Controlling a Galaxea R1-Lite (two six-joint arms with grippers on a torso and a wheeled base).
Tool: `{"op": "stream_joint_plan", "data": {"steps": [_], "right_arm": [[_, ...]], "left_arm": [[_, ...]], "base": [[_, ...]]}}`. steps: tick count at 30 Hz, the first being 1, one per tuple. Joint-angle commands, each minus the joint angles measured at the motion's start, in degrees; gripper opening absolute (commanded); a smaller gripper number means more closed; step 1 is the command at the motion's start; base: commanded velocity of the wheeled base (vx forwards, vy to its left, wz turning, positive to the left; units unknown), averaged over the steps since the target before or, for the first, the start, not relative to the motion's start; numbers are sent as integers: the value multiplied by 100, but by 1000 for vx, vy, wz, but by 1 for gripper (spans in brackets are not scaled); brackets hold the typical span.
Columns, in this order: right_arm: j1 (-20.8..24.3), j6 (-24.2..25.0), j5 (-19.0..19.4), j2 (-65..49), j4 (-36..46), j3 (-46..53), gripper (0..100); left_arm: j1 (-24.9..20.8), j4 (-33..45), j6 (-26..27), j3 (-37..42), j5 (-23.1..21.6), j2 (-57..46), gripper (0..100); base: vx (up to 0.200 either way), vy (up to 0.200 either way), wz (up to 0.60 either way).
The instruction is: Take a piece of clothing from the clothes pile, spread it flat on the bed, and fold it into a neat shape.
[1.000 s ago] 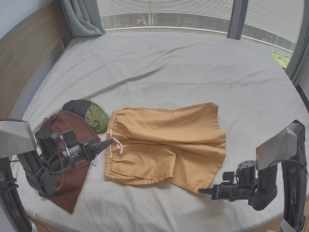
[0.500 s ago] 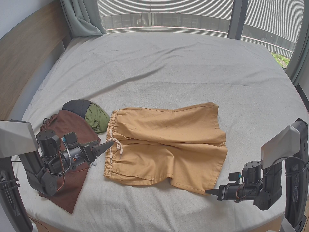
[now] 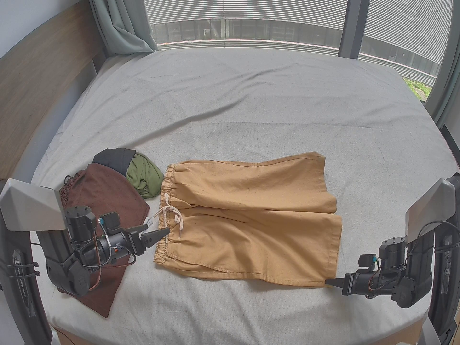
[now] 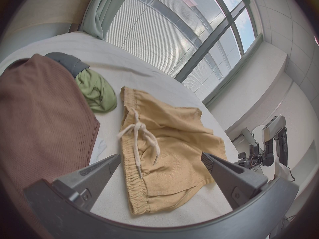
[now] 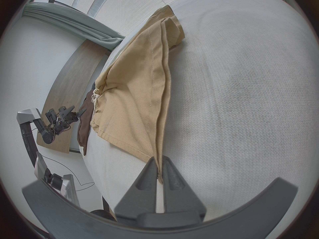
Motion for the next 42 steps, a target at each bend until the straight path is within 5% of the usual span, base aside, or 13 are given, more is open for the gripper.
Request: {"op": "stream_joint_plan", "data": {"steps": [1,34,35,42], "right_arm": [[-27,-1,10,-15,-1,12,0],[-18,-1,1,29,-10,-58,0],[-18,-1,1,29,-10,-58,0],[-18,-1,1,38,-1,-32,0]], "left_arm": [[19,-8,45,47,-13,367,100],[-174,-8,-202,161,-4,1052,100],[-174,-8,-210,161,4,1052,0],[-174,1,-202,170,-4,1061,0]], "base": [[0,0,0],[0,0,0],[0,0,0],[0,0,0]]}}
